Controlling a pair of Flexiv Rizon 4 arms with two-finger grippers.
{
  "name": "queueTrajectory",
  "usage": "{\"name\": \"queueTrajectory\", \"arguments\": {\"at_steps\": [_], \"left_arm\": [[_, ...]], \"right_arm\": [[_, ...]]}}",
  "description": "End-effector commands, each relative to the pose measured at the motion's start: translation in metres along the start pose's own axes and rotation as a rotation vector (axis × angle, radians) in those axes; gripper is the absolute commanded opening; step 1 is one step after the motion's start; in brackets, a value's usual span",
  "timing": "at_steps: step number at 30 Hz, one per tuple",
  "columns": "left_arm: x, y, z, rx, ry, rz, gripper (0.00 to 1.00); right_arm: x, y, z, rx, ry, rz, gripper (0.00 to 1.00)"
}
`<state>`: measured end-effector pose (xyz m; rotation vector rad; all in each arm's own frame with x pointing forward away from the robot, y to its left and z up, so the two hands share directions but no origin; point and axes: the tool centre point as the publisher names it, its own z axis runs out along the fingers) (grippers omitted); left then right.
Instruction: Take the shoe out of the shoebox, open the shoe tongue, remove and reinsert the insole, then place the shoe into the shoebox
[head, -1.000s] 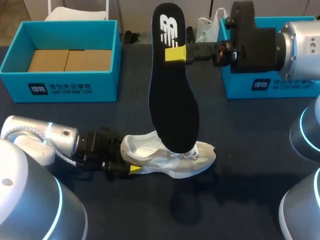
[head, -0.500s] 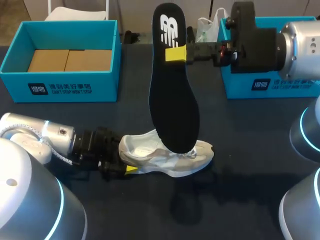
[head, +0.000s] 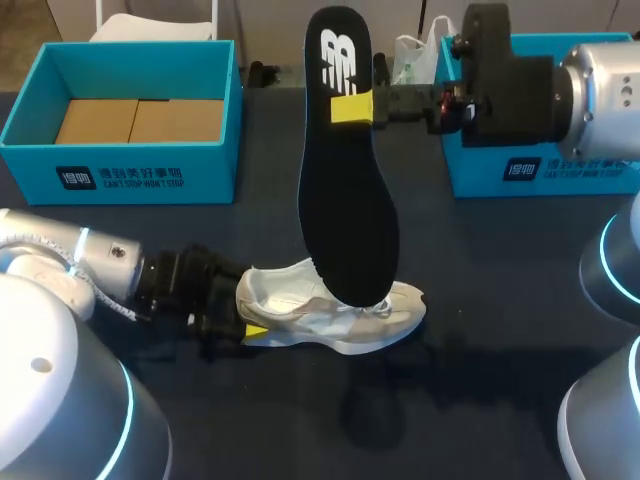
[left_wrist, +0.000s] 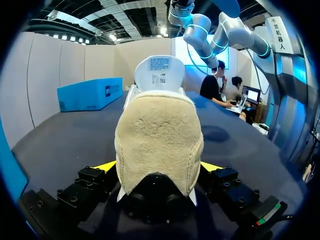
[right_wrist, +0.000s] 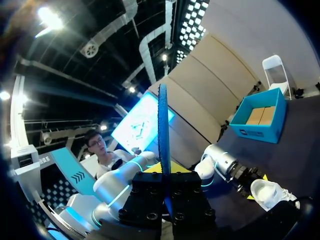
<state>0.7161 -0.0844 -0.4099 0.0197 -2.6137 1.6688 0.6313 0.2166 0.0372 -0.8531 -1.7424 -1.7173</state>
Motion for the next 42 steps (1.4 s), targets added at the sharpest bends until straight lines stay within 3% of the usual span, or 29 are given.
{"name": "queueTrajectory", "arguments": {"at_steps": [1,9,17,31,37,42], "left_arm": [[-0.002,-0.01,-0.009,-0.071,-0.002,-0.003,1.0],[-0.005,-0.014,-0.016,-0.154,0.008,-0.002,1.0],[-0.001,-0.023,-0.02,-0.323,0.045,0.027,1.0],[-0.001,-0.027,-0.026,-0.333,0.045,0.048,1.0],[-0.007,-0.037,-0.028,-0.507,0.081,0.042,1.0],[-0.013,-0.046,-0.027,-0.59,0.065,0.02,1.0]], "right_arm": [[-0.001,0.0,0.004,0.0,-0.001,0.001,0.0],[-0.001,0.0,0.004,0.0,-0.001,0.001,0.0],[-0.001,0.0,0.004,0.0,-0.001,0.001,0.0],[-0.001,0.0,0.004,0.0,-0.001,0.001,0.0],[-0.001,0.0,0.004,0.0,-0.001,0.001,0.0],[-0.001,0.0,0.004,0.0,-0.001,0.001,0.0]]}}
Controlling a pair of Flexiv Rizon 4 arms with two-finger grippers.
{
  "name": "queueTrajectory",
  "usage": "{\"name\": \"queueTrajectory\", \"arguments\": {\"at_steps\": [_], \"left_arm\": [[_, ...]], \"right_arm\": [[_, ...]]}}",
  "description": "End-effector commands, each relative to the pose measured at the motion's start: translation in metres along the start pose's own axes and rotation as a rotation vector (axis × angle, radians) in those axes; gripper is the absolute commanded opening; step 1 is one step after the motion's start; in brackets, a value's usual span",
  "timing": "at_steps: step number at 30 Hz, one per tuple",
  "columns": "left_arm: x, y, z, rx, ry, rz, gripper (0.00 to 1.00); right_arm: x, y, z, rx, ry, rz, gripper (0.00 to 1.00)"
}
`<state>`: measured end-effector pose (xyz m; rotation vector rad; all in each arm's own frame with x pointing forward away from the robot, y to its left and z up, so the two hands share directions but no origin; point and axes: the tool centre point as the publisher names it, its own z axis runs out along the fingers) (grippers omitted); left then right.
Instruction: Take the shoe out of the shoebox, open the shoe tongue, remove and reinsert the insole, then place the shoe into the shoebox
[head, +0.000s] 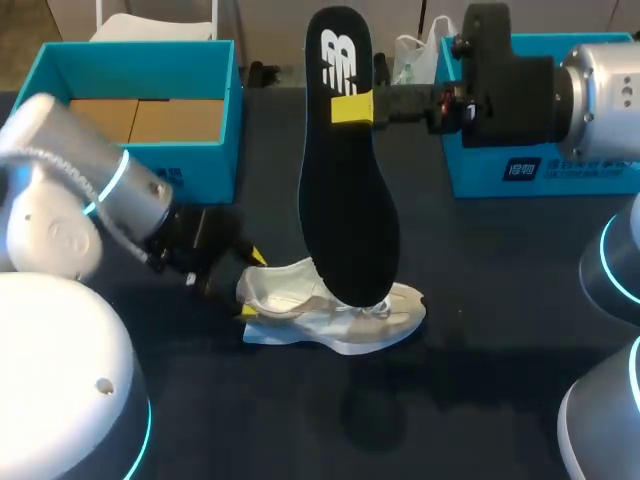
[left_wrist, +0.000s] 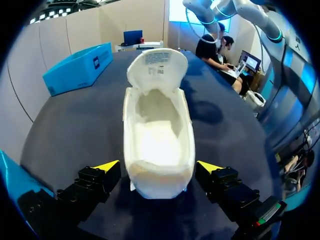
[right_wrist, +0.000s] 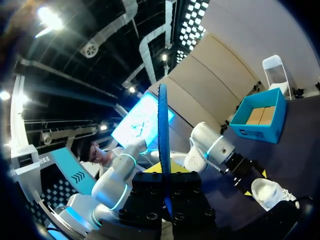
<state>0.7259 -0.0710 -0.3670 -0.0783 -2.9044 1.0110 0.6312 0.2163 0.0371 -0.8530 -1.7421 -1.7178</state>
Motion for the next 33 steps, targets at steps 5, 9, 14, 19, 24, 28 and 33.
{"name": "queueTrajectory", "arguments": {"at_steps": [5,9,14,19,24,28,33], "left_arm": [[-0.003,-0.021,-0.005,-0.218,0.043,0.021,1.0],[0.0,-0.024,-0.007,-0.294,0.048,0.03,1.0],[0.004,-0.025,-0.008,-0.406,0.058,0.022,1.0],[0.006,-0.023,-0.011,-0.494,0.033,0.046,1.0],[0.007,-0.022,-0.014,-0.518,0.011,0.045,1.0],[0.006,-0.022,-0.023,-0.517,-0.002,0.044,1.0],[0.005,-0.023,-0.029,-0.521,-0.002,0.034,1.0]], "right_arm": [[-0.001,0.001,0.004,0.0,-0.002,0.001,0.0],[-0.001,0.001,0.004,0.0,-0.002,0.001,0.0],[-0.001,0.001,0.004,0.0,-0.002,0.001,0.0],[-0.001,0.001,0.004,0.0,-0.002,0.001,0.0],[-0.001,0.001,0.004,0.0,-0.002,0.001,0.0],[-0.001,0.001,0.004,0.0,-0.002,0.001,0.0],[-0.001,0.001,0.004,0.0,-0.002,0.001,0.0]]}}
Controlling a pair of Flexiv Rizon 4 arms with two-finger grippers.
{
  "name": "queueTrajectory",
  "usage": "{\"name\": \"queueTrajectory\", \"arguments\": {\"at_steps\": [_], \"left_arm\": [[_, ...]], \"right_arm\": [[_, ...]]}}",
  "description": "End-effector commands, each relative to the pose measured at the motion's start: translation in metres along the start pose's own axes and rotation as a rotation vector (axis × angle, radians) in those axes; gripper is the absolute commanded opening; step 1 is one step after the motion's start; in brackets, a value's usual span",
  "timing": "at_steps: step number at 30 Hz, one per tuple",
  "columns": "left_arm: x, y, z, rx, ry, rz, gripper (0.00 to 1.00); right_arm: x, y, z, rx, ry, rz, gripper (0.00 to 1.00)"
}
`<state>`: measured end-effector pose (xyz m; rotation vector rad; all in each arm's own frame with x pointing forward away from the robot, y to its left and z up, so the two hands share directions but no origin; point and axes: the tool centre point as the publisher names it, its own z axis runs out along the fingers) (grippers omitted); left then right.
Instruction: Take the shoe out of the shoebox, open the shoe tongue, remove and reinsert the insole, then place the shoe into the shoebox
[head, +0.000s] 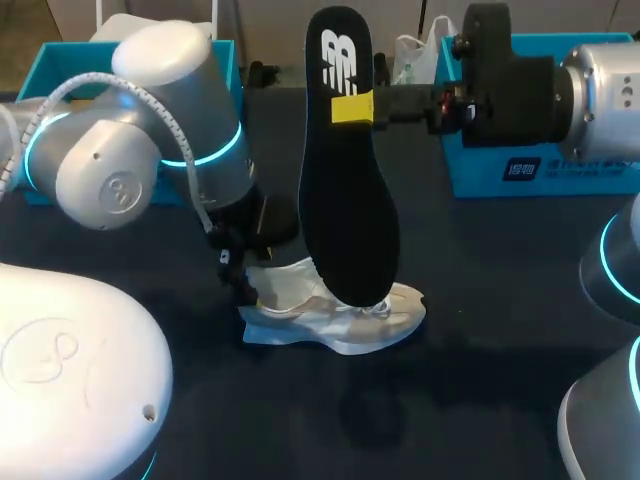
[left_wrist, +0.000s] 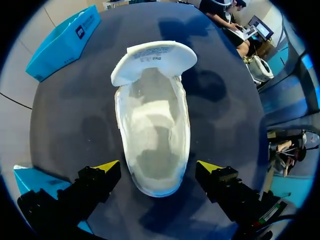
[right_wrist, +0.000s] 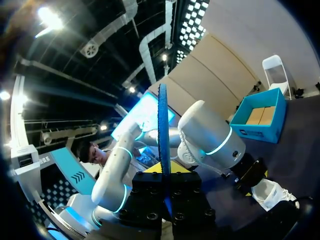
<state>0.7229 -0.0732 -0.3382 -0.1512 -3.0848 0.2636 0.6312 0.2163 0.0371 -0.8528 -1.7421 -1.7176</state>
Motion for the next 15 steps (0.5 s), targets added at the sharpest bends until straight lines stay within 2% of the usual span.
{"name": "queueTrajectory", "arguments": {"at_steps": [1,8,15], "left_arm": [[0.0,0.001,-0.01,-0.02,-0.003,-0.003,1.0],[-0.009,-0.002,-0.012,-0.011,-0.021,-0.024,1.0],[-0.022,-0.017,-0.012,0.023,-0.039,-0.037,1.0]], "right_arm": [[-0.001,0.001,0.004,0.0,-0.002,0.001,0.0],[-0.001,0.001,0.004,0.0,-0.002,0.001,0.0],[-0.001,0.001,0.004,0.0,-0.002,0.001,0.0]]}}
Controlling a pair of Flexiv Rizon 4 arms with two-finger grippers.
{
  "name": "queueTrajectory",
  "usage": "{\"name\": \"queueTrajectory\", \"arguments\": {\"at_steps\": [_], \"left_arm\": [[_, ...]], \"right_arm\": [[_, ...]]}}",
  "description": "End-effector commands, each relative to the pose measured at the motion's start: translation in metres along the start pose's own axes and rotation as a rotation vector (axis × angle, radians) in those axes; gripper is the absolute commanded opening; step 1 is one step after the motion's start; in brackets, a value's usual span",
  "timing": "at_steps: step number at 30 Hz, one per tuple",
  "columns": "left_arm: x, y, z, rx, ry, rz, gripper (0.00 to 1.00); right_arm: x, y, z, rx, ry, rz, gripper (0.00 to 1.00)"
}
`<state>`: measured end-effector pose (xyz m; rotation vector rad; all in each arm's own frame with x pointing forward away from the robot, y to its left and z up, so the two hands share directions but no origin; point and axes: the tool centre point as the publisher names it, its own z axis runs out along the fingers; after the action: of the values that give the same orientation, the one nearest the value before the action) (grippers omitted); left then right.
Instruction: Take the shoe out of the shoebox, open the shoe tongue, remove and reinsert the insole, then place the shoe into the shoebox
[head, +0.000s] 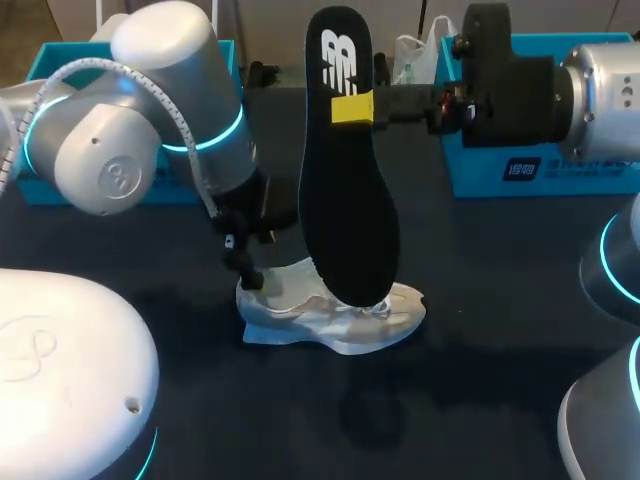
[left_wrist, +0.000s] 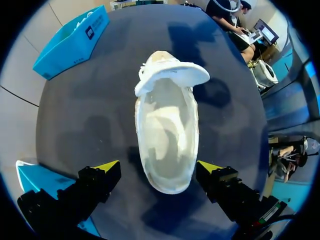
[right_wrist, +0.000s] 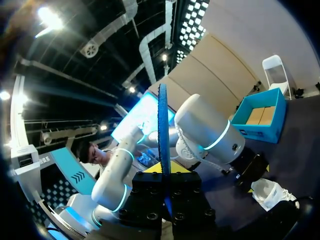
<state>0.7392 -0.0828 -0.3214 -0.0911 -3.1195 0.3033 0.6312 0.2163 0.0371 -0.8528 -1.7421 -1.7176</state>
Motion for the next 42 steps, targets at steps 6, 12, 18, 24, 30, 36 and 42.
{"name": "queueTrajectory", "arguments": {"at_steps": [6,12,18,24,30,36,42], "left_arm": [[-0.014,-0.025,0.016,0.002,-0.001,0.019,1.0],[-0.025,-0.041,0.035,0.001,-0.011,0.028,1.0],[-0.036,-0.051,0.053,0.011,0.014,0.018,0.89],[-0.041,-0.056,0.062,0.021,0.026,0.015,0.58],[-0.036,-0.061,0.069,0.025,0.06,0.027,0.59],[-0.032,-0.064,0.082,0.015,0.087,0.033,0.59],[-0.032,-0.065,0.088,0.014,0.098,0.023,0.5]], "right_arm": [[-0.001,0.001,0.004,0.0,-0.002,0.001,0.0],[-0.001,0.001,0.004,0.0,-0.002,0.001,0.0],[-0.001,0.001,0.004,0.0,-0.002,0.001,0.0],[-0.001,0.001,0.004,0.0,-0.002,0.001,0.0],[-0.001,0.001,0.004,0.0,-0.002,0.001,0.0],[-0.001,0.001,0.004,0.0,-0.002,0.001,0.0],[-0.001,0.001,0.004,0.0,-0.002,0.001,0.0]]}}
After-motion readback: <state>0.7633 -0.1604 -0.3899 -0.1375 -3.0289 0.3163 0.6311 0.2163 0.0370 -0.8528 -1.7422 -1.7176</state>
